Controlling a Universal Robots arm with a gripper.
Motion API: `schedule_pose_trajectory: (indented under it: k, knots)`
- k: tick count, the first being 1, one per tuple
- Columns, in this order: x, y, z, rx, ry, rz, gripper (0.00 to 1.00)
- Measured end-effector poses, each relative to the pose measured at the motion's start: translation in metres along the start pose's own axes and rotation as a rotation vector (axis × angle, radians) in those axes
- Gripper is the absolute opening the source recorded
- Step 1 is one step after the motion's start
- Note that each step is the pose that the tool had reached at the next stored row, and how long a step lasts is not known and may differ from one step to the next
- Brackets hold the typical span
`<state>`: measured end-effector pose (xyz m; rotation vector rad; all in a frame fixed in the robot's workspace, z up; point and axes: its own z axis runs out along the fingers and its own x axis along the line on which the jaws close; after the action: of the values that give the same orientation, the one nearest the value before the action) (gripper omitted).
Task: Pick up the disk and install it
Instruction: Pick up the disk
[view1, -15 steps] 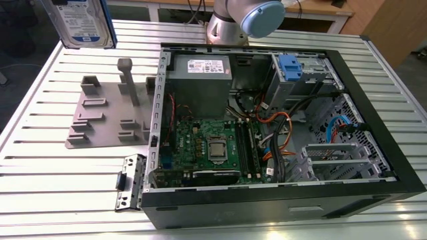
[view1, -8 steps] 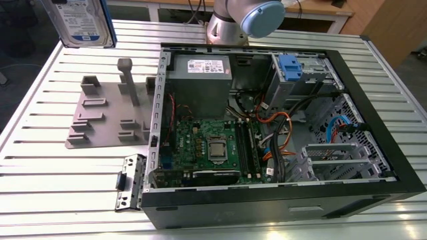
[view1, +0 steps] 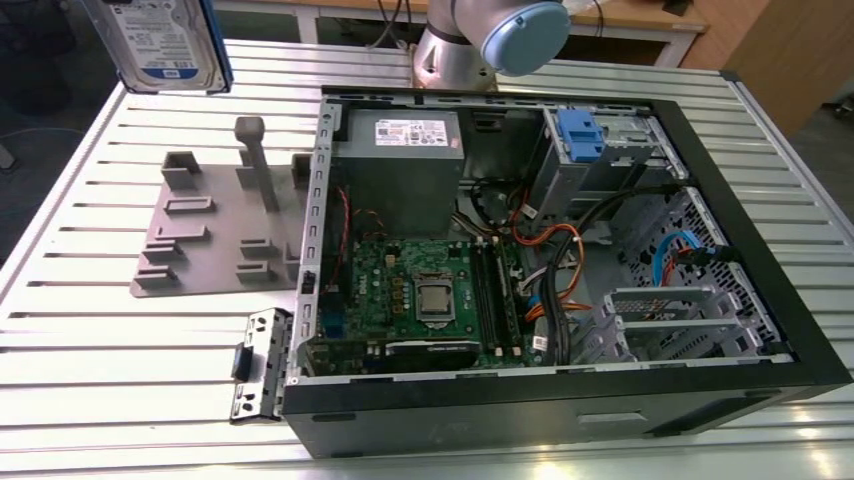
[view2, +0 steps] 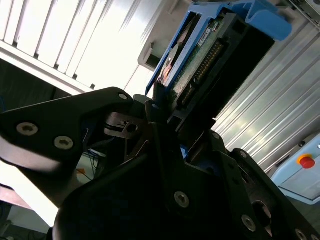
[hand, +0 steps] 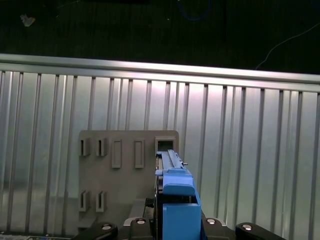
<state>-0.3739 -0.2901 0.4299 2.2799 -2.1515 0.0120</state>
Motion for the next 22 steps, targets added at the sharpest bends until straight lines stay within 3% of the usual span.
schedule_pose_trajectory:
  k: [22]
  knots:
    - [0.0001,0.0,-0.0091,0.0,0.0,0.0,0.36]
